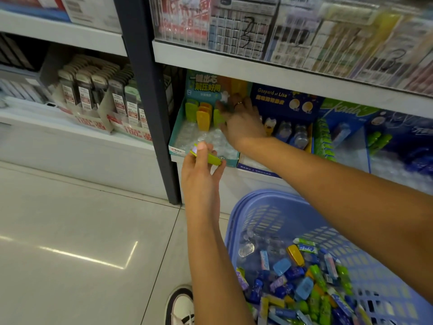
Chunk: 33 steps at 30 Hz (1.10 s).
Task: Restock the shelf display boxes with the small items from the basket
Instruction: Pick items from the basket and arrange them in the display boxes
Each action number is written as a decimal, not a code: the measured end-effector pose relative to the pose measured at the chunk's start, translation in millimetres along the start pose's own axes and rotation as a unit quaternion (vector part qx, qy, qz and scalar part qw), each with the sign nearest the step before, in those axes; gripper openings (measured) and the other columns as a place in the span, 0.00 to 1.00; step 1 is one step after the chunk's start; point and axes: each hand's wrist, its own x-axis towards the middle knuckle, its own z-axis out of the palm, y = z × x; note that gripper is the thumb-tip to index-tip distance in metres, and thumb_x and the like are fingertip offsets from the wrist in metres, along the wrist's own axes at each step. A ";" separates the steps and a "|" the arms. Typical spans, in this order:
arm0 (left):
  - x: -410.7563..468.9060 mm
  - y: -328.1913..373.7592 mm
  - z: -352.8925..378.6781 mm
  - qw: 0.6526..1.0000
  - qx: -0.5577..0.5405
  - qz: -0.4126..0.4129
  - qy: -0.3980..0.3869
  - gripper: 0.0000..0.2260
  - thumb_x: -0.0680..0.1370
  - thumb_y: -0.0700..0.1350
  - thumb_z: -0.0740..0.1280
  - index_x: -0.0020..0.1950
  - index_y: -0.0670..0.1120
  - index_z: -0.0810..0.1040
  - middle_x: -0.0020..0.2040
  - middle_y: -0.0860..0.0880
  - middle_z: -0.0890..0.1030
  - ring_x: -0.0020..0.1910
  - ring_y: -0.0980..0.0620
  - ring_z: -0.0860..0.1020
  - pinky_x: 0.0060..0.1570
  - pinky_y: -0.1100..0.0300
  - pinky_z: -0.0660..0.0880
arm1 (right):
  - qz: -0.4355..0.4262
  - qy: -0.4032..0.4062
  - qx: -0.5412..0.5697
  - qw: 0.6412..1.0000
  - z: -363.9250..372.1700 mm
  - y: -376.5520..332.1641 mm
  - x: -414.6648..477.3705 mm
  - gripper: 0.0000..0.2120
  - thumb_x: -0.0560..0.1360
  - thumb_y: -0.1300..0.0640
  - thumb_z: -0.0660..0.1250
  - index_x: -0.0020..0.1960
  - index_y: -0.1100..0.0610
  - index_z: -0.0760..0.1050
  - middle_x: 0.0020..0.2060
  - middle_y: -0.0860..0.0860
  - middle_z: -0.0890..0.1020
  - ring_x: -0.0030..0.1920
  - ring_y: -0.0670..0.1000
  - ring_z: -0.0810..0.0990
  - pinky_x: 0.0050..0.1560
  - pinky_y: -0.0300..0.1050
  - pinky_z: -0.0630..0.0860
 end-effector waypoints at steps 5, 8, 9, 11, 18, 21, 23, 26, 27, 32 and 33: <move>0.4 9.2 -1.1 0.999 0.010 0.031 0.006 0.09 0.79 0.48 0.65 0.55 0.45 0.77 0.51 0.49 0.82 0.52 0.54 0.81 0.57 0.53 0.78 | -0.105 0.042 0.328 0.938 -35.7 -9.4 -56.7 0.27 0.73 0.62 0.60 0.71 0.48 0.65 0.56 0.48 0.68 0.49 0.40 0.72 0.44 0.34 0.68; 1.9 14.5 3.6 0.997 0.051 0.053 -0.004 0.14 0.79 0.48 0.66 0.61 0.43 0.76 0.56 0.45 0.81 0.55 0.52 0.80 0.58 0.52 0.78 | -0.193 0.004 0.343 0.919 -51.8 -16.0 -89.4 0.28 0.73 0.57 0.67 0.71 0.47 0.64 0.57 0.44 0.68 0.48 0.36 0.70 0.46 0.25 0.68; 1.9 15.4 6.4 0.996 0.068 0.061 -0.012 0.14 0.79 0.48 0.66 0.61 0.43 0.76 0.55 0.45 0.81 0.54 0.53 0.81 0.57 0.52 0.78 | -0.191 0.006 0.331 0.924 -53.7 -15.2 -92.9 0.28 0.73 0.56 0.69 0.71 0.49 0.64 0.57 0.44 0.70 0.48 0.36 0.71 0.47 0.24 0.67; 1.8 15.4 13.1 0.992 0.106 0.071 -0.025 0.12 0.78 0.48 0.67 0.59 0.44 0.77 0.52 0.47 0.83 0.52 0.53 0.82 0.57 0.51 0.78 | -0.169 0.036 0.324 0.930 -57.5 -10.1 -90.8 0.23 0.73 0.57 0.69 0.67 0.52 0.69 0.53 0.43 0.72 0.46 0.39 0.72 0.47 0.26 0.68; 11.5 -2.6 24.1 0.920 0.354 0.160 -0.041 0.21 0.81 0.54 0.59 0.71 0.46 0.69 0.64 0.49 0.76 0.63 0.55 0.74 0.61 0.63 0.71 | -0.079 0.083 0.317 0.942 -50.9 5.6 -51.9 0.18 0.76 0.58 0.65 0.65 0.54 0.70 0.48 0.52 0.79 0.42 0.47 0.77 0.46 0.44 0.76; 17.3 -14.9 20.7 0.792 0.581 0.168 -0.086 0.22 0.82 0.50 0.58 0.72 0.40 0.66 0.72 0.43 0.68 0.75 0.46 0.57 0.72 0.56 0.55 | -0.012 0.071 0.324 0.943 -39.4 11.9 -26.9 0.16 0.77 0.60 0.64 0.64 0.56 0.70 0.50 0.56 0.80 0.46 0.54 0.80 0.48 0.48 0.77; 17.7 -18.9 22.2 0.741 0.642 0.160 -0.114 0.20 0.82 0.48 0.57 0.68 0.37 0.70 0.71 0.41 0.69 0.76 0.45 0.53 0.74 0.57 0.48 | -0.007 0.046 0.305 0.951 -29.6 10.6 -16.3 0.15 0.77 0.60 0.64 0.63 0.57 0.70 0.54 0.57 0.79 0.51 0.57 0.79 0.50 0.47 0.76; 20.1 -21.9 25.6 0.693 0.692 0.155 -0.132 0.16 0.81 0.48 0.58 0.56 0.37 0.76 0.60 0.41 0.77 0.68 0.43 0.65 0.71 0.52 0.54 | -0.016 0.011 0.278 0.960 -13.0 6.2 -10.3 0.15 0.78 0.60 0.63 0.64 0.57 0.70 0.56 0.58 0.79 0.54 0.58 0.79 0.53 0.49 0.76; 20.6 -22.6 26.3 0.673 0.711 0.157 -0.133 0.16 0.81 0.49 0.57 0.54 0.38 0.77 0.57 0.43 0.77 0.65 0.44 0.68 0.70 0.52 0.55 | -0.015 0.005 0.275 0.961 -8.7 5.5 -9.5 0.15 0.78 0.60 0.63 0.64 0.56 0.70 0.56 0.58 0.80 0.55 0.58 0.79 0.53 0.49 0.76; 22.5 -26.4 26.8 0.652 0.729 0.162 -0.130 0.17 0.81 0.51 0.58 0.57 0.40 0.77 0.61 0.44 0.76 0.65 0.46 0.69 0.73 0.51 0.51 | -0.037 0.030 0.233 0.971 4.7 6.2 -1.3 0.14 0.78 0.58 0.63 0.63 0.55 0.72 0.53 0.59 0.81 0.52 0.59 0.80 0.48 0.46 0.76; 22.4 -26.6 26.4 0.655 0.726 0.162 -0.130 0.16 0.81 0.51 0.58 0.57 0.40 0.77 0.61 0.44 0.76 0.65 0.46 0.68 0.73 0.51 0.50 | -0.048 0.031 0.208 0.977 7.0 5.9 0.2 0.14 0.78 0.58 0.62 0.63 0.54 0.72 0.51 0.60 0.80 0.50 0.60 0.80 0.44 0.45 0.73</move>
